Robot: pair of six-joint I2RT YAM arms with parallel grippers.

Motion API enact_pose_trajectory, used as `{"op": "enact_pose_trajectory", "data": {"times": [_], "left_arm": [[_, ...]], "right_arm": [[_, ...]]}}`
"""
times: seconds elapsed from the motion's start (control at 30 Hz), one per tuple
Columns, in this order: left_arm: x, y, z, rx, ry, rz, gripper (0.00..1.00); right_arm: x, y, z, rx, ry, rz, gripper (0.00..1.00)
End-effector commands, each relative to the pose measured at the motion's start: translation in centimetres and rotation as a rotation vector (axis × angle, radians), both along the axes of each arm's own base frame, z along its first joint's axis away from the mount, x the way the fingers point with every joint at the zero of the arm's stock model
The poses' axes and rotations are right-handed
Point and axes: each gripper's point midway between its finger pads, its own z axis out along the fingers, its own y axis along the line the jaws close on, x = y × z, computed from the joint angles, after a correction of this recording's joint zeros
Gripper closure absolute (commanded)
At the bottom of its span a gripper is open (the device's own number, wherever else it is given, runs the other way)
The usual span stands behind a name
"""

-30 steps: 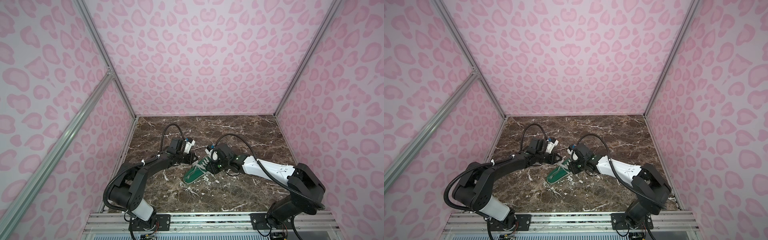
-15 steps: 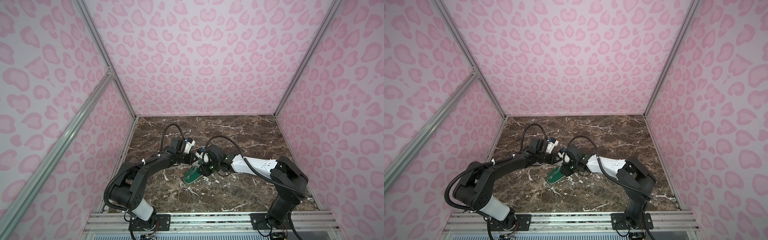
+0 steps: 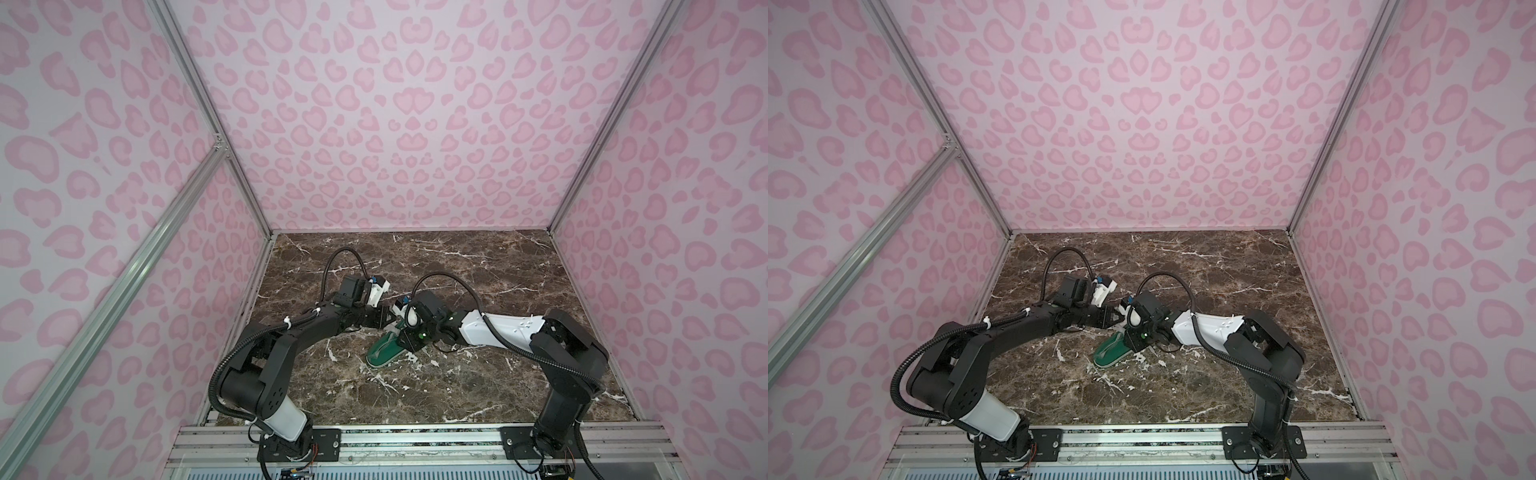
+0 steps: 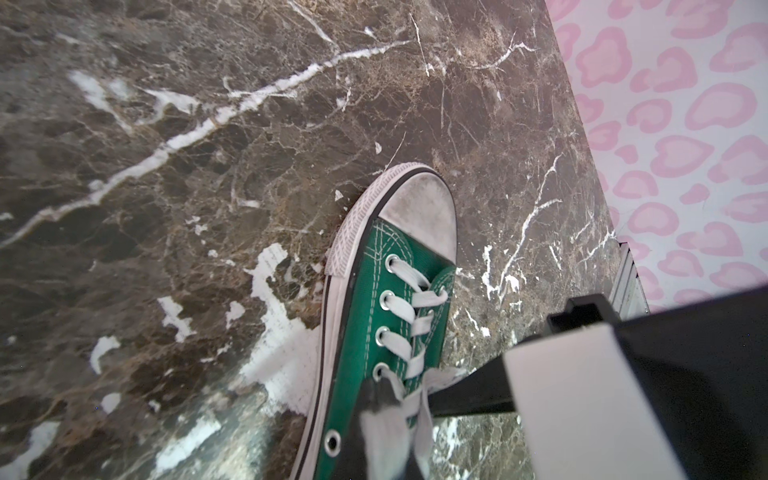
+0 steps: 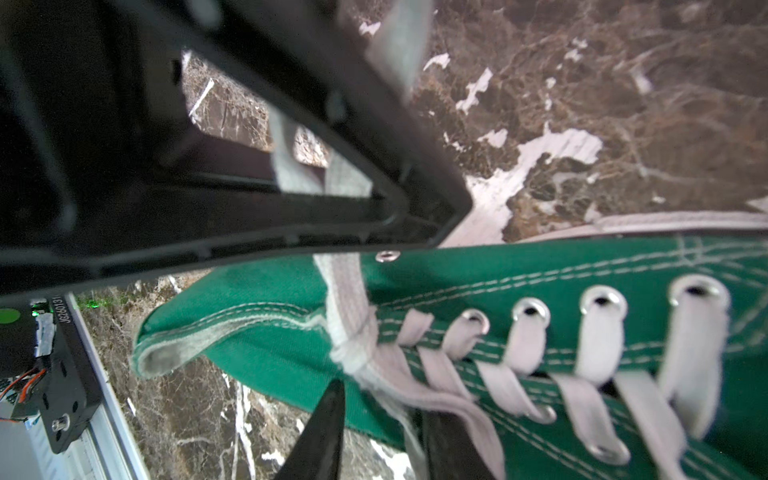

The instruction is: Tie the shoes

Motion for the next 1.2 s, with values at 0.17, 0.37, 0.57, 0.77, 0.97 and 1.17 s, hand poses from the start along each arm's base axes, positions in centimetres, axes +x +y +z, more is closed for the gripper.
{"op": "enact_pose_trajectory", "data": {"times": [0.17,0.37,0.57,0.77,0.97,1.17], "left_arm": [[0.3,-0.2,0.4,-0.009,-0.019,-0.01,0.97],[0.8,0.0,0.6,-0.006,-0.026,0.006,0.97],[1.3,0.0,0.6,0.003,-0.03,0.017,0.97],[2.0,0.2,0.6,0.012,-0.035,0.038,0.97],[2.5,0.3,0.3,0.022,-0.034,0.047,0.97],[2.8,0.5,0.3,0.034,-0.037,0.053,0.97]], "right_arm": [[0.2,-0.5,-0.6,-0.011,-0.016,-0.003,0.85],[-0.6,-1.1,0.0,-0.014,-0.022,-0.004,1.0],[-1.8,-1.5,0.2,-0.013,-0.001,0.009,1.0],[-2.7,-2.2,-0.4,-0.031,0.028,0.015,1.0],[-3.6,-2.8,-1.0,-0.049,0.055,0.022,1.0],[-4.2,-3.6,-1.9,-0.081,0.075,0.023,1.0]]}}
